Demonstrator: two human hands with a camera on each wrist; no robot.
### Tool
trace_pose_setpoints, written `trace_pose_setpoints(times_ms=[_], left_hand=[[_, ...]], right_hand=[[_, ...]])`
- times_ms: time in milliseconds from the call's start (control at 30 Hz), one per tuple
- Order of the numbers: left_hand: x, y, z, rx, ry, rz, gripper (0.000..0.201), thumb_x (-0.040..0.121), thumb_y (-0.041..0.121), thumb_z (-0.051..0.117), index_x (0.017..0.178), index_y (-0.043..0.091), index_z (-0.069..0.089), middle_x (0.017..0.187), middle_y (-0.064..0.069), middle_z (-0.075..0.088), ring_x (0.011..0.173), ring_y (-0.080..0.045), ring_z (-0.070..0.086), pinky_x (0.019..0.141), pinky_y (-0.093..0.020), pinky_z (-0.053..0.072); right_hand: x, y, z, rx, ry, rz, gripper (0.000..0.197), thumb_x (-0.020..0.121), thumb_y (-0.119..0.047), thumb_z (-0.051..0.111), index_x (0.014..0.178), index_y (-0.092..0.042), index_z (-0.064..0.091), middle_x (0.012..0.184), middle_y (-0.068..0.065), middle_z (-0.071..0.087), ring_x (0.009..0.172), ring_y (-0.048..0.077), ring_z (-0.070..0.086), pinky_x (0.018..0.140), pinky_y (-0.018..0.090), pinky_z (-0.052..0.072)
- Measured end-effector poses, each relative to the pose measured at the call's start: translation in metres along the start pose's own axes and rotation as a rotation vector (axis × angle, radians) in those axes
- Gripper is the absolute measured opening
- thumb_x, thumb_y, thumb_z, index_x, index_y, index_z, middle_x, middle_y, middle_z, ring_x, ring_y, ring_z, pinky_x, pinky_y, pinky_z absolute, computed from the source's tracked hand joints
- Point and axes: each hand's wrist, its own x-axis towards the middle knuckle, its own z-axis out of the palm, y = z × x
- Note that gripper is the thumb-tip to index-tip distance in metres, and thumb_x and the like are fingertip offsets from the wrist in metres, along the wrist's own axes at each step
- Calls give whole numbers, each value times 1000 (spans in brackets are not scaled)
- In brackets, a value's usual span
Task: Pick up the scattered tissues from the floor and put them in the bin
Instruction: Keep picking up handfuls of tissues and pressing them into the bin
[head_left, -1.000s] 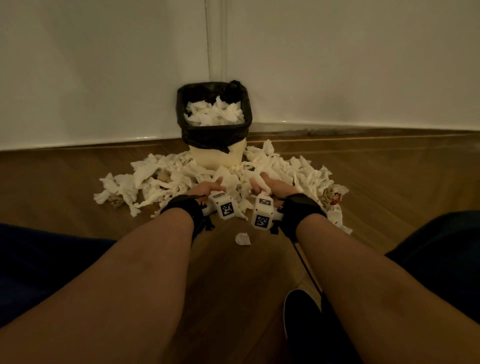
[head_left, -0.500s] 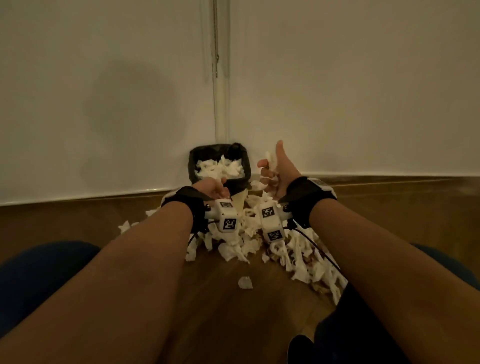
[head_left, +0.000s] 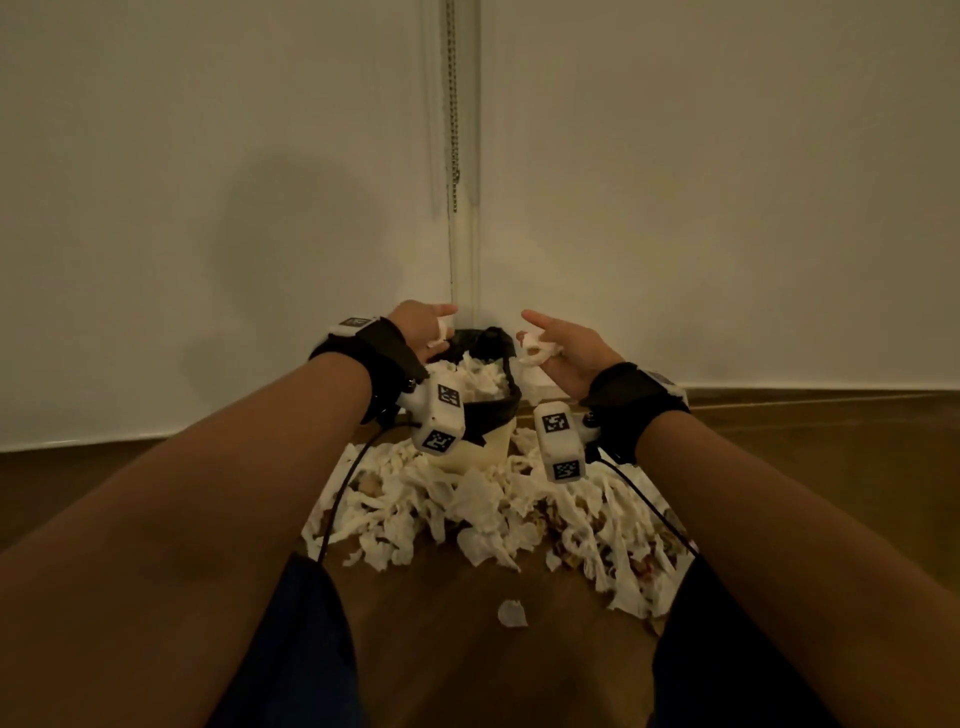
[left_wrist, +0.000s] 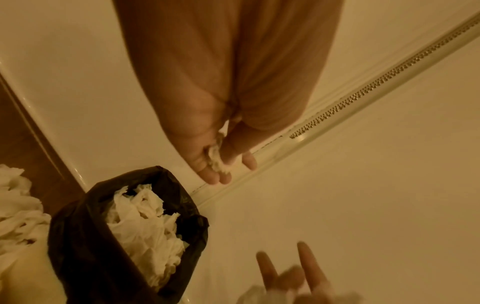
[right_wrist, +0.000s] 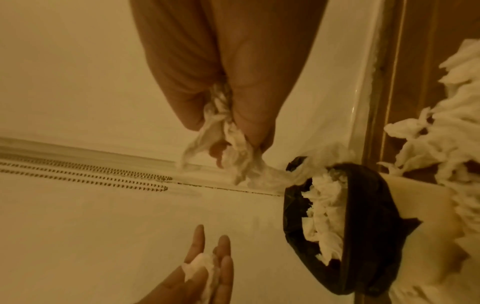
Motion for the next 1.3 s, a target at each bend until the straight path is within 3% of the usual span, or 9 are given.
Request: trace_pose_setpoints(times_ms=[67, 200, 367, 567, 667, 733, 833, 1000, 1300], left_hand=[[9, -3, 1, 5, 55, 61, 52, 92, -17, 31, 140, 0, 37, 128, -21, 46, 115, -24, 49, 96, -24, 38], [27, -12, 0, -45, 145, 139, 47, 92, -14, 41, 138, -3, 40, 114, -22, 54, 82, -20, 55, 81, -22, 46], [46, -18, 1, -57, 122, 80, 36, 94, -11, 41, 126, 0, 51, 127, -23, 52, 99, -32, 62, 81, -35, 53], [80, -37, 6, 354, 175, 169, 30, 90, -4, 49, 117, -2, 63, 118, -23, 62, 109, -34, 59, 94, -40, 50], [92, -49, 4, 500, 153, 192, 26, 88, 3, 56, 110, 9, 67, 113, -14, 65, 103, -27, 61, 89, -34, 52], [98, -50, 2, 586, 157, 235, 21, 85, 9, 63, 104, 14, 69, 109, -8, 67, 100, -22, 61, 89, -30, 50], [101, -49, -1, 624, 202, 278, 16, 81, 12, 68, 96, 18, 70, 105, -4, 69, 94, -17, 61, 79, -24, 49], [105, -49, -6, 716, 269, 320, 15, 82, 18, 70, 97, 17, 72, 107, -3, 69, 98, -18, 61, 79, -18, 42], [108, -59, -6, 844, 201, 211, 35, 88, 10, 50, 121, 11, 63, 129, -9, 58, 115, -22, 56, 99, -21, 41]], right_hand=[[11, 1, 2, 39, 28, 6, 42, 98, 3, 29, 139, 5, 36, 143, 28, 35, 131, 33, 42, 105, 30, 38], [36, 3, 1, 26, 209, 19, 26, 101, -14, 39, 121, -4, 52, 79, 11, 53, 59, 14, 50, 41, 19, 44], [59, 19, 2, 159, 245, 28, 33, 102, -25, 28, 84, -8, 50, 38, -3, 33, 33, 8, 27, 39, 18, 25], [80, 35, 10, 80, 306, -64, 19, 85, -11, 25, 76, -11, 42, 75, 9, 40, 64, 22, 35, 70, 35, 31], [99, 40, 13, 48, 287, -19, 27, 90, -3, 24, 67, -13, 33, 71, 7, 34, 61, 19, 32, 61, 30, 30], [116, 46, 13, 204, 221, 88, 28, 98, -1, 27, 90, -12, 52, 87, 15, 48, 76, 25, 48, 72, 32, 42], [127, 59, 13, 108, 313, -31, 38, 96, 7, 34, 134, 0, 39, 118, 19, 49, 102, 29, 52, 84, 19, 47], [134, 74, 5, -272, 448, -275, 22, 90, 3, 49, 108, -5, 58, 110, 18, 60, 104, 32, 60, 96, 48, 48], [130, 84, 1, -429, 582, -241, 18, 81, -19, 71, 90, -21, 56, 104, 9, 63, 94, 24, 61, 87, 40, 53]])
